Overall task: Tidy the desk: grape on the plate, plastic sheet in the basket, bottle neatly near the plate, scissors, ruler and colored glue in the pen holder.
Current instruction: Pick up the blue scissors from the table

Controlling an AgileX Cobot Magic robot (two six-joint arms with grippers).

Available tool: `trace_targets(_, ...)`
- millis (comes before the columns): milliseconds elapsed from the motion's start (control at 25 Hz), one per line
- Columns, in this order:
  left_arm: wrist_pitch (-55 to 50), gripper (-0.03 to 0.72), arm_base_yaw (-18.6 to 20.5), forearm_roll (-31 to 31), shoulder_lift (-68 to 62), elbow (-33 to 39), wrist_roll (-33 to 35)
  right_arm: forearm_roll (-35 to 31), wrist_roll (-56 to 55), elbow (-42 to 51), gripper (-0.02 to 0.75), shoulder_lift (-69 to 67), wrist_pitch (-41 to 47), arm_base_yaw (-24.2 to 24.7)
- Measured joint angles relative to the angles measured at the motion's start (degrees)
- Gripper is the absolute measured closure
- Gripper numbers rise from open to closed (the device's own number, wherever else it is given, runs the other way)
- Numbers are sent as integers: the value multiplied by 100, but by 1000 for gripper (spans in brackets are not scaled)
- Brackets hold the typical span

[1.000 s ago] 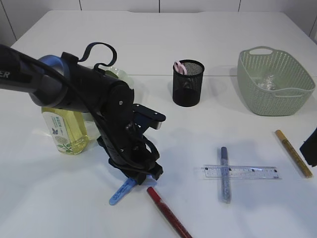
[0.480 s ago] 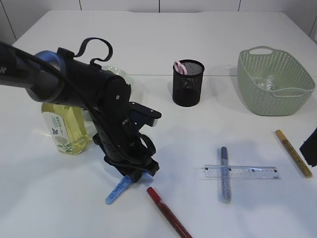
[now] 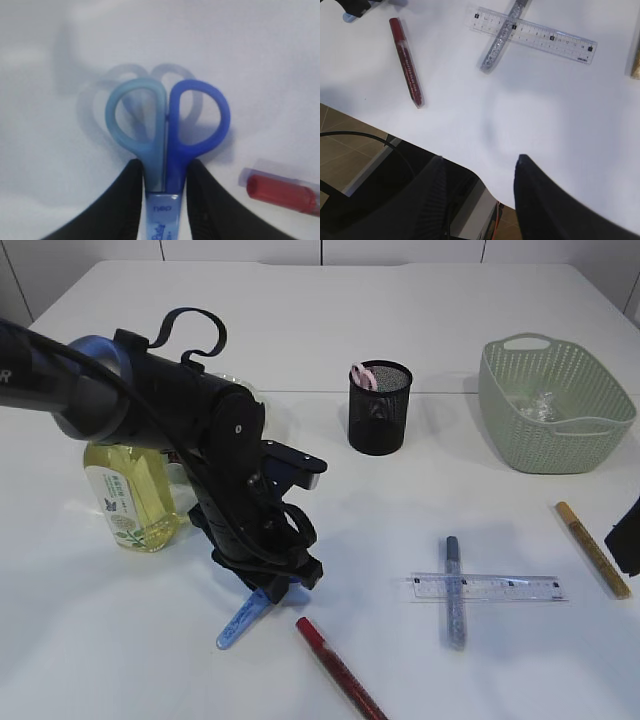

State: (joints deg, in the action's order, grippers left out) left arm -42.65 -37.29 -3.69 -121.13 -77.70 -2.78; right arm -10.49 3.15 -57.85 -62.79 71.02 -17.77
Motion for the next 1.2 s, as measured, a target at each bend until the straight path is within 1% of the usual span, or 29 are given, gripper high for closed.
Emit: trace_targets(1200,-93,481,0,0,0,0,0,0,0,0,374,0,0,0)
